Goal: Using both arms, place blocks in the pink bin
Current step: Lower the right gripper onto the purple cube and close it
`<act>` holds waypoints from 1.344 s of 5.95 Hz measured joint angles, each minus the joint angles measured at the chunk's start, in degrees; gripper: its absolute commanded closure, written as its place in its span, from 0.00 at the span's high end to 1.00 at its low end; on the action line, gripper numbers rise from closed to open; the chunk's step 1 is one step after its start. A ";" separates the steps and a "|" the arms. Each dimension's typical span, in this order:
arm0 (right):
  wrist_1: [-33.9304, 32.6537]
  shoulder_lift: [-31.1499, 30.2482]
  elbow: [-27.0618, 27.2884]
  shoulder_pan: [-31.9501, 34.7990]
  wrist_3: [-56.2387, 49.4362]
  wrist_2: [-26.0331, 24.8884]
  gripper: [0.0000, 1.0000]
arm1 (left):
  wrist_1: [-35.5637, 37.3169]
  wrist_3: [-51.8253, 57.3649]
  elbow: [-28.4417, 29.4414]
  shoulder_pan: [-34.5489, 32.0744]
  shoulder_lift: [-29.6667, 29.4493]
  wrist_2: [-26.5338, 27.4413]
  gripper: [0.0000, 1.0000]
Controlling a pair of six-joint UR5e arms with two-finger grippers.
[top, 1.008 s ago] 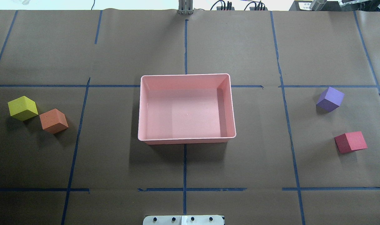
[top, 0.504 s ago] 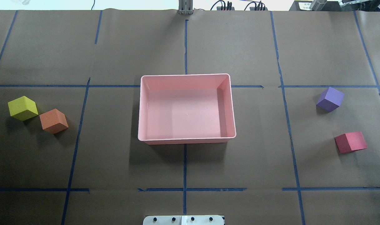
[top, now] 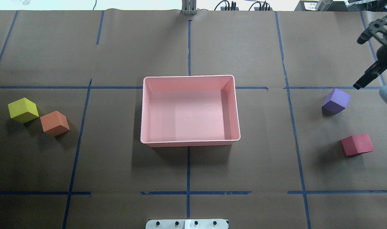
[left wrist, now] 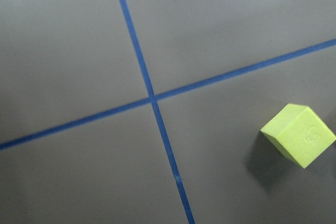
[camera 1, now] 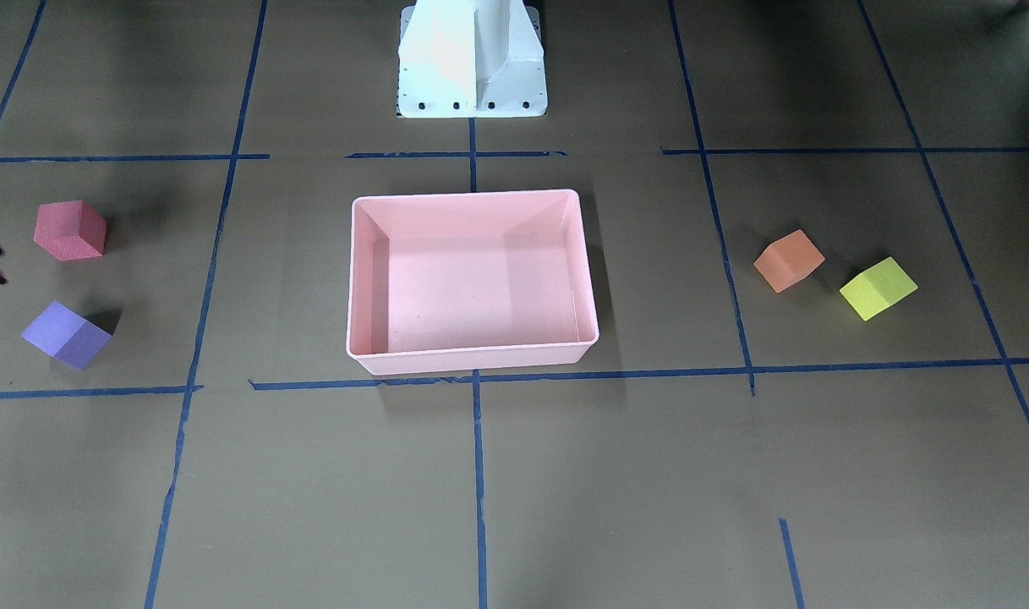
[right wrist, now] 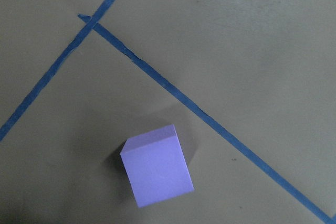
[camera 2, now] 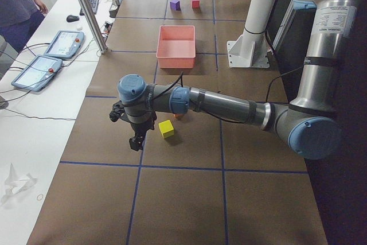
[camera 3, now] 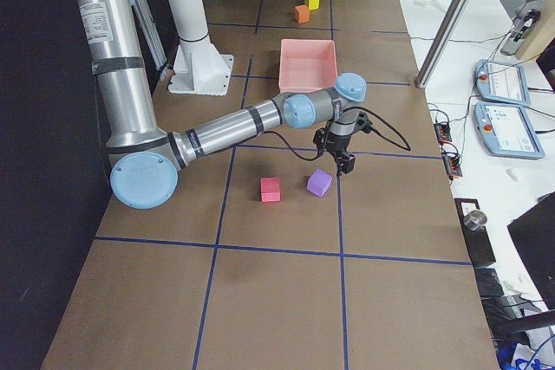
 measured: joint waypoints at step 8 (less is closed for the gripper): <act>13.29 0.85 -10.93 -5.07 0.54 0.13 1.00 | -0.36 0.05 -0.79 0.03 0.48 -0.27 1.00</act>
